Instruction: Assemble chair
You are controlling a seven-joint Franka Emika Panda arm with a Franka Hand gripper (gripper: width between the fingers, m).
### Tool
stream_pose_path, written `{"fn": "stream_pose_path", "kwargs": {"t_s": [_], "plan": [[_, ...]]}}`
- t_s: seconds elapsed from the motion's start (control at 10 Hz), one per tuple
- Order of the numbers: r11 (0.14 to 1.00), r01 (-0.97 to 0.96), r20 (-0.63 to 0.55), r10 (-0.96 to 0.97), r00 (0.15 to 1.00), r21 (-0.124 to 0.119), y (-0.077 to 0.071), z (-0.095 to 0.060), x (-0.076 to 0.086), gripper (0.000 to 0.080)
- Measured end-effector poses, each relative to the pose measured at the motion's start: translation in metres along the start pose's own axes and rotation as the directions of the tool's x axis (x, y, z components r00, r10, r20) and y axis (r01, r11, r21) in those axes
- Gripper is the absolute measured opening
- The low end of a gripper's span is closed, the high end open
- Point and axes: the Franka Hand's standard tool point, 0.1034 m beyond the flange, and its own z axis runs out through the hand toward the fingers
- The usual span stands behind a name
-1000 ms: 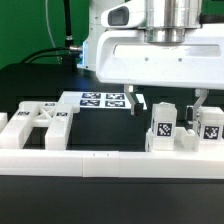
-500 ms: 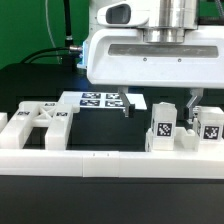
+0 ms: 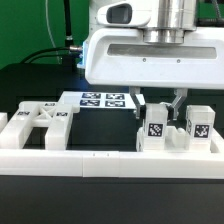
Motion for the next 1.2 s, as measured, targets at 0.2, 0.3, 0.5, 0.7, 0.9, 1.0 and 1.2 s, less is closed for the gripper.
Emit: {"fn": "stream_pose_path", "kwargs": {"t_s": [0.2, 0.3, 0.5, 0.7, 0.9, 1.0, 1.2], "plan": [[0.975, -0.221, 0.0, 0.221, 0.975, 0.004, -0.0012, 0.0004, 0.0002, 0.0286], [0.944, -0.33, 0.001, 0.33, 0.944, 0.004, -0.0022, 0.0003, 0.0001, 0.0286], [0.793, -0.608, 0.003, 0.608, 0.794, 0.029, -0.005, 0.0004, 0.0008, 0.0287], [0.601, -0.799, 0.023, 0.799, 0.601, 0.024, -0.0038, 0.0011, -0.0002, 0.0287], [0.383, -0.924, 0.048, 0.923, 0.382, -0.017, 0.0015, 0.0014, 0.0011, 0.0287], [0.347, -0.938, 0.052, 0.937, 0.346, -0.025, 0.0015, 0.0015, 0.001, 0.0287], [0.335, -0.942, 0.051, 0.941, 0.334, -0.027, 0.0016, 0.0019, 0.0001, 0.0296]]}}
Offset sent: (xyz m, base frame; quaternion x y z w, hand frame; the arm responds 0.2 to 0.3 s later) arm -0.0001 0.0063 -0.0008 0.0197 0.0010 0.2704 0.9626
